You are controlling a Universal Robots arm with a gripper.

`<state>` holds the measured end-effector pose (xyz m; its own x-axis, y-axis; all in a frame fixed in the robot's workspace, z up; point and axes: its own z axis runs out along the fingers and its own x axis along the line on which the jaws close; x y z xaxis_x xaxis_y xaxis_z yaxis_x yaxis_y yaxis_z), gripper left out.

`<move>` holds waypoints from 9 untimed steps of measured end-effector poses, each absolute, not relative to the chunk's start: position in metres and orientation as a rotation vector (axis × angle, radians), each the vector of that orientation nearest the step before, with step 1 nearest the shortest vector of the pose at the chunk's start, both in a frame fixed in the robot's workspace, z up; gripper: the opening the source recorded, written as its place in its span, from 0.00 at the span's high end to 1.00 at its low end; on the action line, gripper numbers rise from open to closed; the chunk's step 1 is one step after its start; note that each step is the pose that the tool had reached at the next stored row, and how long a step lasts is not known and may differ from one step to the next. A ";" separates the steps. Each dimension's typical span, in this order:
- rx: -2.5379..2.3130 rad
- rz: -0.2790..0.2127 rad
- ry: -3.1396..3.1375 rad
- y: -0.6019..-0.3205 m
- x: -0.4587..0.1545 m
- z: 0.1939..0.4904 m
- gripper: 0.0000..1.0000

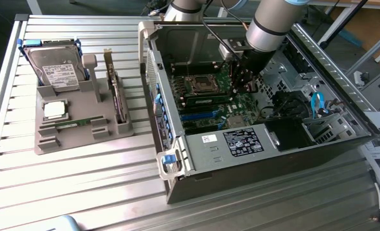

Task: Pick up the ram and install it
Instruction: 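Press down the ram until it locks into place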

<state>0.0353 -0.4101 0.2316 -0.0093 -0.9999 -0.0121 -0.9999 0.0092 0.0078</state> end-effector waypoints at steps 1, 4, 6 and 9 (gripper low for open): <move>-2.209 0.022 2.229 -0.410 0.035 0.232 0.89; -2.209 0.021 2.230 -0.410 0.035 0.235 0.89; -2.210 0.020 2.230 -0.410 0.035 0.238 0.89; -2.210 0.019 2.231 -0.410 0.035 0.243 0.89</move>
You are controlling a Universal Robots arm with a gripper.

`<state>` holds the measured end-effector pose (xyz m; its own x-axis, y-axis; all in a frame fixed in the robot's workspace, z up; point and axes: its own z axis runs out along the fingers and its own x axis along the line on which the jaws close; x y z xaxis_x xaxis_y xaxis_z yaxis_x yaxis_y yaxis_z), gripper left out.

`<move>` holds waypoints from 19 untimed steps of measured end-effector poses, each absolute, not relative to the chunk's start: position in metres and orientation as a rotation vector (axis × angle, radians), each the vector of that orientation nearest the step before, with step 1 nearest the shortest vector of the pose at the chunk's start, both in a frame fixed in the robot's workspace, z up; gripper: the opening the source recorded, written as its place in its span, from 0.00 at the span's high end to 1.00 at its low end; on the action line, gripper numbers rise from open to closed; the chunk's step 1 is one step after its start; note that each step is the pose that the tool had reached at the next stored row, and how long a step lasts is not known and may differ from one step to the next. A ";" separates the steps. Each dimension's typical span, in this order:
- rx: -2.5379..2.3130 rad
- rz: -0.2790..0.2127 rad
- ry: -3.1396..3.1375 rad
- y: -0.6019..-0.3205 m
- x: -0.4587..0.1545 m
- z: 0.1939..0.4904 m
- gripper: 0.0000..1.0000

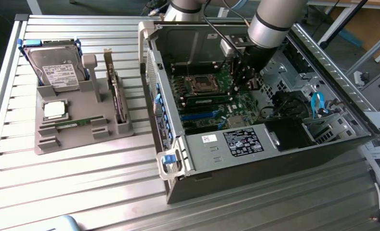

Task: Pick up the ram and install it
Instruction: 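Press down the ram until it locks into place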

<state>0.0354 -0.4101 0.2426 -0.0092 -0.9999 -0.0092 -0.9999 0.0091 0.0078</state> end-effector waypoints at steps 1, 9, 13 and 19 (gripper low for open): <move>-2.211 0.018 2.231 -0.410 0.035 0.244 0.89; -2.211 0.017 2.232 -0.410 0.035 0.253 0.89; -2.211 0.017 2.232 -0.410 0.035 0.253 0.89; -2.211 0.017 2.232 -0.410 0.029 0.253 0.89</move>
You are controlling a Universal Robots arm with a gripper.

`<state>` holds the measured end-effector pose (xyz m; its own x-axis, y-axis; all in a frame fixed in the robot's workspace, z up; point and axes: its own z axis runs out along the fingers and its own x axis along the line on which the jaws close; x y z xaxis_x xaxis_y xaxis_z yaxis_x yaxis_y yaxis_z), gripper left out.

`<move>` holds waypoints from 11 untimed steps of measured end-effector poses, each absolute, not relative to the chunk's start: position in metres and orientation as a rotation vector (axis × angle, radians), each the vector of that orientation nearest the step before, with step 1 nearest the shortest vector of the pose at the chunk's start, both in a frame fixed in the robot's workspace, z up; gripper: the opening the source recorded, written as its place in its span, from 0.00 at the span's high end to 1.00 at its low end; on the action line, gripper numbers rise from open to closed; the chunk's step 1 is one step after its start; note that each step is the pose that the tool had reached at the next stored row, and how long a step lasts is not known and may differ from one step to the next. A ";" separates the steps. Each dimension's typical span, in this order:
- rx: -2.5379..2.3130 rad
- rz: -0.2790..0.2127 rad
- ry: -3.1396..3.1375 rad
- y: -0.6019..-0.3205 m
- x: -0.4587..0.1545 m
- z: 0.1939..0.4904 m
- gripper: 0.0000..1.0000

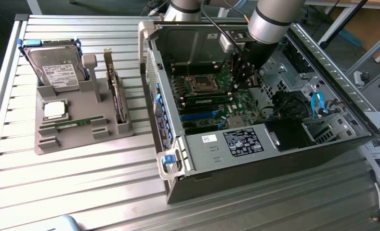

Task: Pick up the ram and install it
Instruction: 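Press down the ram until it locks into place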

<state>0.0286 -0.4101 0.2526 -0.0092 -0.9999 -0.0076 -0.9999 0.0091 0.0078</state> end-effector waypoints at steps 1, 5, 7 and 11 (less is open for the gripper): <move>2.211 -0.017 -2.232 -0.410 0.027 0.253 0.89; 2.211 -0.017 -2.232 -0.410 0.019 0.253 0.89; 2.211 -0.017 -2.232 -0.410 0.016 0.253 0.89; 2.211 -0.017 -2.232 -0.410 0.010 0.253 0.89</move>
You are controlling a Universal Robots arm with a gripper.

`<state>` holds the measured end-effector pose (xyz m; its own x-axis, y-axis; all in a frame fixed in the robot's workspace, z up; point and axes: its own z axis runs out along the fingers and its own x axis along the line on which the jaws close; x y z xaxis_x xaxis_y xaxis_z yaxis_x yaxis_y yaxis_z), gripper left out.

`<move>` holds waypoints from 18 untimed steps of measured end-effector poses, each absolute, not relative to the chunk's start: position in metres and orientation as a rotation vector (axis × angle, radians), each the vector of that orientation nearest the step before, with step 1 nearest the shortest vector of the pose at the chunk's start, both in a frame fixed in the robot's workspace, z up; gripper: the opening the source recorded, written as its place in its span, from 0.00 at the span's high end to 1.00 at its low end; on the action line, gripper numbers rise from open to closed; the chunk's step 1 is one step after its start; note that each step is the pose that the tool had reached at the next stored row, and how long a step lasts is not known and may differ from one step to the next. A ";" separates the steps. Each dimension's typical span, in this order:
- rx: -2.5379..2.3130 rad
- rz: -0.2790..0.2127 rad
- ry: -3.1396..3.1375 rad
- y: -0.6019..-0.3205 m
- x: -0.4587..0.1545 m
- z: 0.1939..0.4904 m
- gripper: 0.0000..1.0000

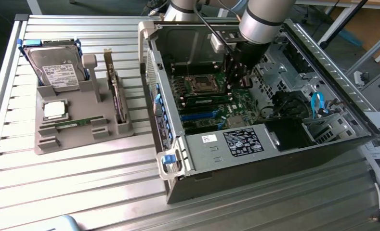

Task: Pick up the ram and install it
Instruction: 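Press down the ram until it locks into place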

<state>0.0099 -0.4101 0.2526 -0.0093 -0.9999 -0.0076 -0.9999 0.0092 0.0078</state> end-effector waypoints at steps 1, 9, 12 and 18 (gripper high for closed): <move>2.211 -0.017 -2.232 -0.410 0.009 0.253 0.89; 2.211 -0.017 -2.232 -0.410 -0.004 0.253 0.89; 2.211 -0.017 -2.232 -0.410 -0.008 0.253 0.89; 2.211 -0.017 -2.232 -0.410 -0.017 0.253 0.89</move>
